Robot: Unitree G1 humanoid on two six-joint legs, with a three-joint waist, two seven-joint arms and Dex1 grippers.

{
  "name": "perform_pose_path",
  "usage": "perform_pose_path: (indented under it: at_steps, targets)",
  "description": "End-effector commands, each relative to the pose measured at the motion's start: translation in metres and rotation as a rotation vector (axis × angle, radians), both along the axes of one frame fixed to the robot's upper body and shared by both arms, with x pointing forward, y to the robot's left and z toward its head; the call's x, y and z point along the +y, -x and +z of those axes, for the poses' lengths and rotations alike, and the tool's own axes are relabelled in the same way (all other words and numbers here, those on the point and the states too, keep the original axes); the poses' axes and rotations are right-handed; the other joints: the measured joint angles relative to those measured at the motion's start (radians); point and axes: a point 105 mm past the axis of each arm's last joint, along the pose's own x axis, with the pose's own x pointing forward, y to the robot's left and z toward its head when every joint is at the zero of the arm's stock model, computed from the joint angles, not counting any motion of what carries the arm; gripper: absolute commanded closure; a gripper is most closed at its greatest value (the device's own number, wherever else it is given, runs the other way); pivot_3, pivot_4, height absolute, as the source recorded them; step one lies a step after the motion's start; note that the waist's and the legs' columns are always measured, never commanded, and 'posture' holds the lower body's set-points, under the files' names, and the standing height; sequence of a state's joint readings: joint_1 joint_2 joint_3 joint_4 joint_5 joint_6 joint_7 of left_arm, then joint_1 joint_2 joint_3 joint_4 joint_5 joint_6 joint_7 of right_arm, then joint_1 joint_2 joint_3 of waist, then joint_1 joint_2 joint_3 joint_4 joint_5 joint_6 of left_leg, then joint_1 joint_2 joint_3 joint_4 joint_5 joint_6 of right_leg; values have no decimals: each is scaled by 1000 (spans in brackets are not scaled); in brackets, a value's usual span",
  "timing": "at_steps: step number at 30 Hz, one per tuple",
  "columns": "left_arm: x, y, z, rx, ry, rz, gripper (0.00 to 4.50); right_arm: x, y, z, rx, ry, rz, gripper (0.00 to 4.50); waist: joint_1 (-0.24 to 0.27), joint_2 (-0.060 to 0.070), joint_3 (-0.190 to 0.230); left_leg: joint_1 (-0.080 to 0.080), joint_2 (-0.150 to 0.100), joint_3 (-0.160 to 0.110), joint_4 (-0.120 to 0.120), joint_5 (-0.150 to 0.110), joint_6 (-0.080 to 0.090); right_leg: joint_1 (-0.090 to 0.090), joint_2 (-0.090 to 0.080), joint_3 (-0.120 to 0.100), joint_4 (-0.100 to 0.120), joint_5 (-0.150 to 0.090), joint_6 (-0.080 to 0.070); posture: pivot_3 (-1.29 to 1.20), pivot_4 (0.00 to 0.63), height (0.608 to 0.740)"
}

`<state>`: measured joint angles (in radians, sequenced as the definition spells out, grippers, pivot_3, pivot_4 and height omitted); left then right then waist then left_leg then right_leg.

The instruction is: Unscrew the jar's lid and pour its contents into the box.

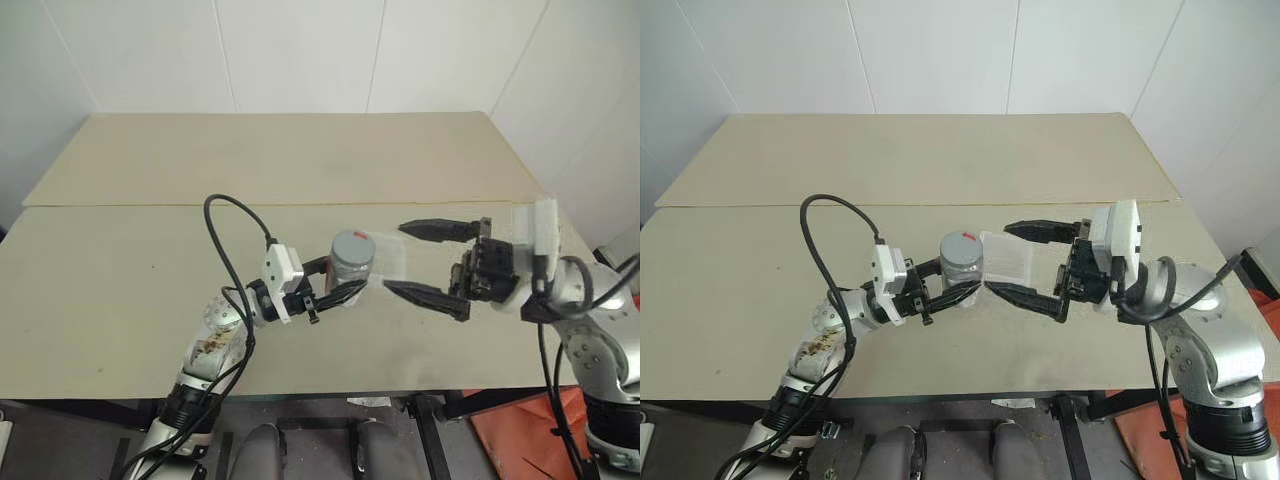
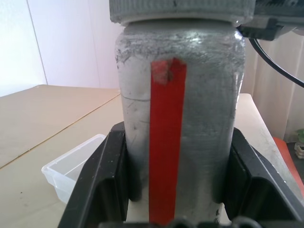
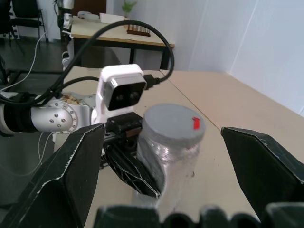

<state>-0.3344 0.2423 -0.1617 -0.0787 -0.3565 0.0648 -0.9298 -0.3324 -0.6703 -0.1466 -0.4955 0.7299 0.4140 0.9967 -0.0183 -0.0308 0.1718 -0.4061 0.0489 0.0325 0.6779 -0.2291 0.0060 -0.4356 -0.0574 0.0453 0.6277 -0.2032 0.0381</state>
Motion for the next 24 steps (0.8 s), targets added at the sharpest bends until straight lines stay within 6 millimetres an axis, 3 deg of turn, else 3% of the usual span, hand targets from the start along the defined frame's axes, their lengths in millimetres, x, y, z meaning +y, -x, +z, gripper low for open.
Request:
perform_pose_path:
  at_steps: [1,10,15,24]
  targets:
    - [-5,4,8,-48,12,-26,2402,20,2,9,-38,-42,63,0,1,0,0,0,0,0,0,0,0,0,0,0,0,0,0,0,150,740]
    - [-8,8,11,-35,29,-55,2402,44,-26,3,-92,-39,9,0,8,0,0,-1,0,0,0,0,0,0,0,0,0,0,-1,0,150,740]
    - [-10,9,12,-39,34,-57,2402,39,-35,-2,-87,-33,-42,0,7,0,0,-2,0,0,0,0,0,0,0,-1,-1,2,-3,0,150,740]
    - [-4,8,8,-33,34,-36,2402,22,-33,-2,-69,-34,-65,0,6,0,0,-1,0,0,0,0,0,0,0,-1,-1,2,-4,0,150,740]
